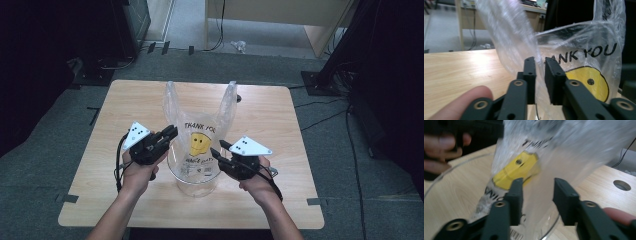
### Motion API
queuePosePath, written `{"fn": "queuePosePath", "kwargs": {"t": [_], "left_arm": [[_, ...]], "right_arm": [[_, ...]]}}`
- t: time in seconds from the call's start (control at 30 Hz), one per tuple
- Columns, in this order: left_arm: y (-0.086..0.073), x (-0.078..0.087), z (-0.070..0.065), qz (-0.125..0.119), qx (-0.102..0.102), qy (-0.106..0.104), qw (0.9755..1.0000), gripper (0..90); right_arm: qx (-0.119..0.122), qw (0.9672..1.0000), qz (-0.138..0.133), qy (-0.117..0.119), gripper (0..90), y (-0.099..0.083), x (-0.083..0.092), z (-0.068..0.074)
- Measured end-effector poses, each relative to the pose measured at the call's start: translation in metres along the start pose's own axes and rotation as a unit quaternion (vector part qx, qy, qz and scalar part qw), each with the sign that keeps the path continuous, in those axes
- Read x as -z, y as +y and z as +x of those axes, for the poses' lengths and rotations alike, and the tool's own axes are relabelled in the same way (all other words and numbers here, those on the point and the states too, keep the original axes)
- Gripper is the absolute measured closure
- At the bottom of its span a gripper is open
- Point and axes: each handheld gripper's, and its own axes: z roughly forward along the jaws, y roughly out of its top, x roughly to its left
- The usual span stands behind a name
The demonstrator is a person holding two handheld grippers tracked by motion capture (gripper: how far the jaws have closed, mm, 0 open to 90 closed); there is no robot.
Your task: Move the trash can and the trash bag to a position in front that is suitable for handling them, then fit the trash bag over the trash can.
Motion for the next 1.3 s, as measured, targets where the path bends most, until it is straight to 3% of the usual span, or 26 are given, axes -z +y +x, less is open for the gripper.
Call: {"fn": "queuePosePath", "kwargs": {"t": [0.13, 0.2, 0.27, 0.37, 0.47, 0.6, 0.8, 0.87, 0.9, 0.97, 1.03, 1.1, 1.13, 1.2, 1.3], "left_arm": [[-0.006, 0.006, 0.000, 0.008, -0.014, -0.025, 0.9996, 83.4], [-0.007, 0.009, 0.000, 0.004, -0.020, -0.033, 0.9993, 75.5], [-0.007, 0.011, -0.001, -0.009, -0.023, -0.026, 0.9994, 59.7], [-0.004, 0.012, 0.002, -0.022, -0.005, -0.006, 0.9997, 47.6], [0.001, 0.012, 0.002, -0.032, 0.000, 0.006, 0.9995, 43.9], [0.006, 0.010, -0.001, -0.038, -0.003, 0.013, 0.9992, 43.0], [0.007, 0.007, -0.005, -0.034, -0.005, 0.011, 0.9994, 46.2], [0.007, 0.007, -0.006, -0.032, -0.011, 0.013, 0.9994, 56.1], [0.007, 0.007, -0.007, -0.030, -0.014, 0.012, 0.9994, 65.1], [0.006, 0.008, -0.006, -0.021, -0.015, -0.005, 0.9997, 75.8], [0.003, 0.009, -0.005, -0.012, -0.015, -0.017, 0.9997, 78.9], [0.001, 0.010, -0.004, -0.009, -0.012, -0.026, 0.9996, 75.5], [0.001, 0.011, -0.003, -0.010, -0.013, -0.026, 0.9995, 68.5], [0.002, 0.013, -0.004, -0.016, -0.016, -0.014, 0.9997, 53.0], [0.005, 0.016, -0.004, -0.029, -0.013, 0.001, 0.9995, 42.5]], "right_arm": [[-0.013, 0.9997, -0.019, -0.007, 49.4, 0.004, 0.008, -0.004], [-0.011, 0.9996, -0.025, -0.008, 48.0, 0.007, 0.011, -0.003], [-0.008, 0.9994, -0.032, -0.010, 48.4, 0.011, 0.013, -0.002], [-0.004, 0.9984, -0.045, -0.033, 63.0, 0.016, 0.016, 0.000], [0.000, 0.9985, -0.042, -0.034, 79.5, 0.016, 0.013, 0.003], [0.010, 0.9992, -0.029, -0.027, 86.0, 0.011, 0.008, 0.005], [0.003, 0.9994, -0.025, -0.023, 85.7, 0.005, 0.007, 0.003], [0.002, 0.9995, -0.023, -0.022, 85.6, 0.004, 0.007, 0.002], [0.000, 0.9995, -0.022, -0.021, 85.6, 0.003, 0.007, 0.002], [0.001, 0.9995, -0.023, -0.020, 83.9, 0.002, 0.007, 0.002], [-0.001, 0.9996, -0.024, -0.016, 78.0, 0.001, 0.009, 0.001], [-0.001, 0.9996, -0.027, -0.010, 68.7, 0.002, 0.011, 0.001], [-0.003, 0.9995, -0.028, -0.009, 66.8, 0.003, 0.013, 0.001], [-0.007, 0.9994, -0.032, -0.010, 61.9, 0.005, 0.016, 0.002], [-0.009, 0.9991, -0.039, -0.011, 57.5, 0.010, 0.021, 0.002]]}}
